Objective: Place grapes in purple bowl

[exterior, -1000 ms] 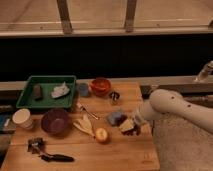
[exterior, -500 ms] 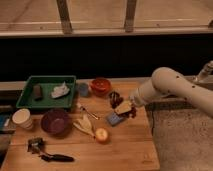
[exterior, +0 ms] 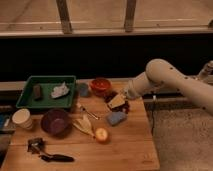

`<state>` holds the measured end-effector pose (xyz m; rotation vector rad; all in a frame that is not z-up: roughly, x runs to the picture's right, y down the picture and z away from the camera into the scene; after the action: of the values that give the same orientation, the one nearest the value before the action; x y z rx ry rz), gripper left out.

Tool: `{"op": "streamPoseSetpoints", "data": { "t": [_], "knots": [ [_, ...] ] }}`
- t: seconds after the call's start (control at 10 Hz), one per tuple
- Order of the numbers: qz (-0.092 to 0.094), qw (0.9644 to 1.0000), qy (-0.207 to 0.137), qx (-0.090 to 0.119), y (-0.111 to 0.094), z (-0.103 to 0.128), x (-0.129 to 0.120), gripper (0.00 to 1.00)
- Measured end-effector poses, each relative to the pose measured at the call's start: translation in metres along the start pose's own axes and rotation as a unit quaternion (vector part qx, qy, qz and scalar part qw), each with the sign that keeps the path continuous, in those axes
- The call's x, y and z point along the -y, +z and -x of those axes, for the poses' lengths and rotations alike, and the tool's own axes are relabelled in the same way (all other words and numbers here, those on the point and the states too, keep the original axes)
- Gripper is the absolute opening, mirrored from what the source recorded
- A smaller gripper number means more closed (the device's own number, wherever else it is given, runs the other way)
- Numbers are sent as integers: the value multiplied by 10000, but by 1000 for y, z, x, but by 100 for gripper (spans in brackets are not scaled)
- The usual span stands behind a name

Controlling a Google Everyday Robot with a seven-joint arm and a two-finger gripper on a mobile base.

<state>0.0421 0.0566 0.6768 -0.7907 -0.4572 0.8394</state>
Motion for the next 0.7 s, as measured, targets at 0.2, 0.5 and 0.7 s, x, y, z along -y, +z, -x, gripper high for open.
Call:
{"op": "streamPoseSetpoints", "data": {
  "t": [0.2,0.5,0.7],
  "knots": [
    [-7,10000,8,4,-1,-1,1,0],
    [76,10000,2,17,3,0,2,0],
    [267,9996,-121,-14,23,16,0,0]
  ]
}}
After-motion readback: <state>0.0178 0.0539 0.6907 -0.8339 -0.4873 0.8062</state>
